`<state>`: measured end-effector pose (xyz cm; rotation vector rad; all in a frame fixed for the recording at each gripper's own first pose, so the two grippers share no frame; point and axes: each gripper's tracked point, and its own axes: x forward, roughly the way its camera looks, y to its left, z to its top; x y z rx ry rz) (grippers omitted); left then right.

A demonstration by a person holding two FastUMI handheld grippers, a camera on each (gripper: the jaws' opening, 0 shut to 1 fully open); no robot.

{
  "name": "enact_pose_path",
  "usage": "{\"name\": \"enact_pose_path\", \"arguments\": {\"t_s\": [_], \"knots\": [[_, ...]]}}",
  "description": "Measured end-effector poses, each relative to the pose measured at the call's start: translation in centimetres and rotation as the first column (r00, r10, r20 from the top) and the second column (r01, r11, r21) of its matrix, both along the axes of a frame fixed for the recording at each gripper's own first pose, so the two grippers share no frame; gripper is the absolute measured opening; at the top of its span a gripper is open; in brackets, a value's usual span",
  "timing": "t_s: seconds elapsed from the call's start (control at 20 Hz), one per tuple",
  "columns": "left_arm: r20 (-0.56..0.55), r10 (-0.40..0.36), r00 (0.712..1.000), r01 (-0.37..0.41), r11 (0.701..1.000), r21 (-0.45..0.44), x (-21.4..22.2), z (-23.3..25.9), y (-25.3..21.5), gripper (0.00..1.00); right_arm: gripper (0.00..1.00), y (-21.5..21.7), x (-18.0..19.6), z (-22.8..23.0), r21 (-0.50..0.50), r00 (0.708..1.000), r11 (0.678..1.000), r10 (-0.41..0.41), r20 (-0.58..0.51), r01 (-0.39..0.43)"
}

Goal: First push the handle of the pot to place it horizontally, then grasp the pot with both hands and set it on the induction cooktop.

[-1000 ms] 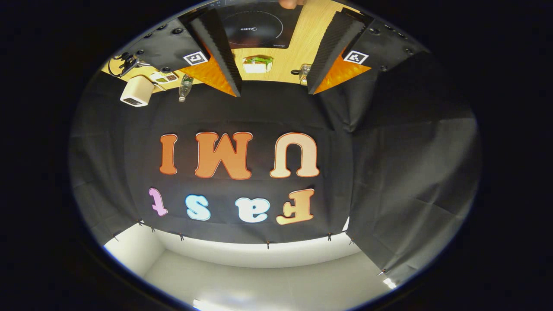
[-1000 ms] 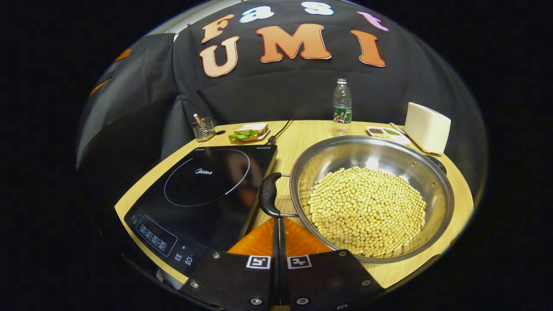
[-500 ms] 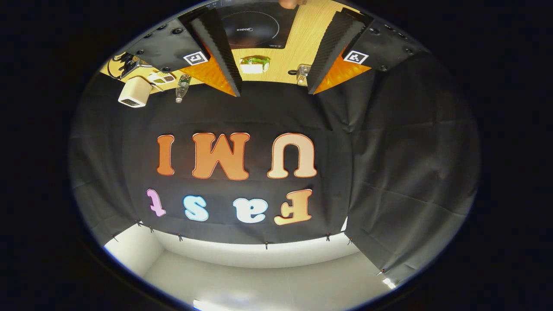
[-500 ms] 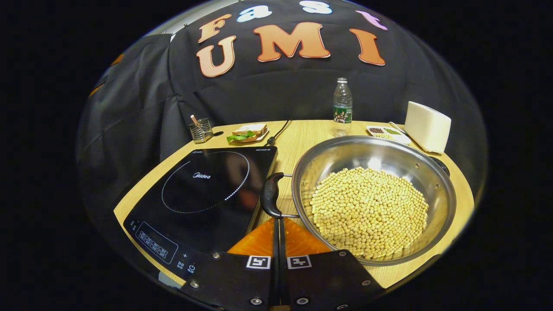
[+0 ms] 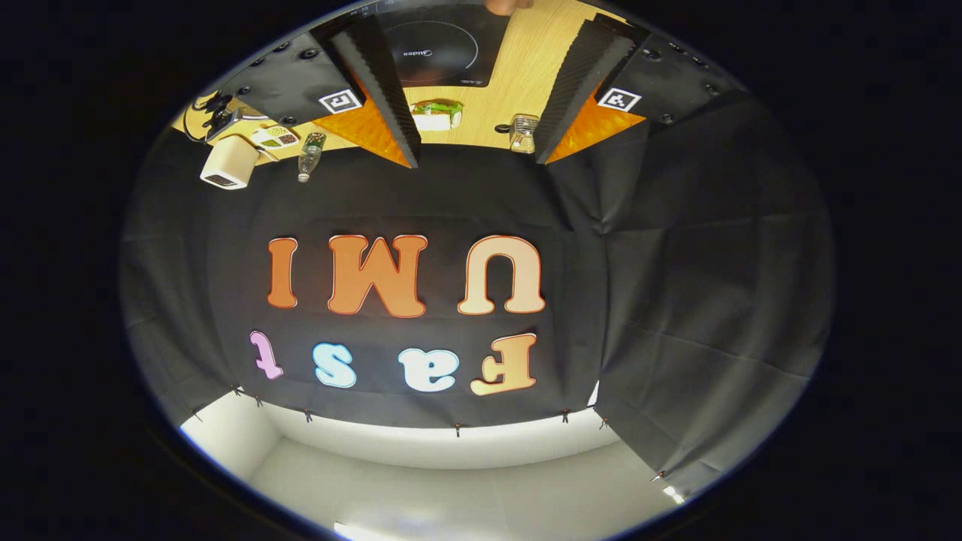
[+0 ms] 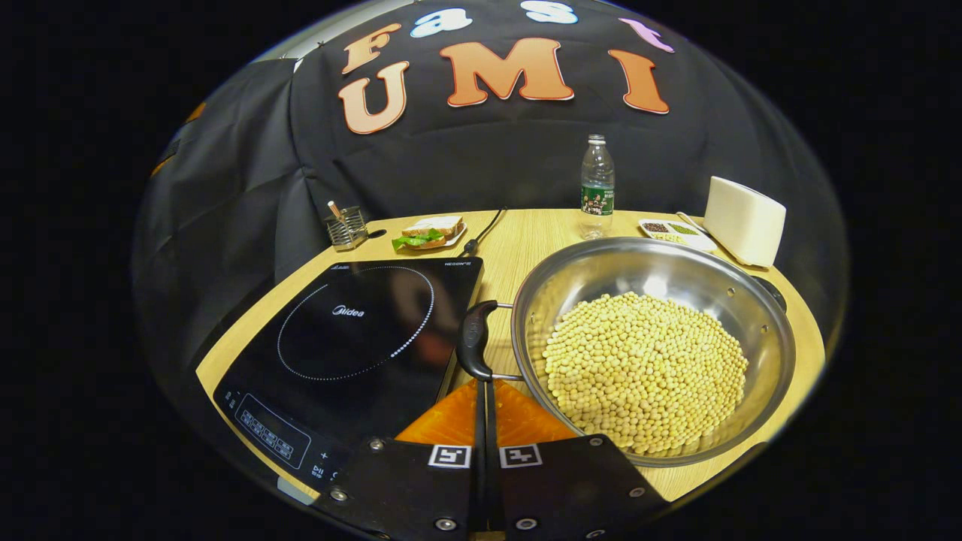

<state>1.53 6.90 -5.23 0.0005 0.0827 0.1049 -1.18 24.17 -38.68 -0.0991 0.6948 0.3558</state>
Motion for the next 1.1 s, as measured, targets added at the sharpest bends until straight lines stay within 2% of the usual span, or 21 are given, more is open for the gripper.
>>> {"name": "enact_pose_path", "arguments": {"t_s": [1.1], "knots": [[-0.024, 0.040, 0.999, -0.041, 0.999, -0.020, 0.6, -2.3, 3.8, 0.98, 0.00, 1.2, 2.1, 0.0, -0.017, 1.000, 1.000, -0.015, 0.002, 0.015]]}}
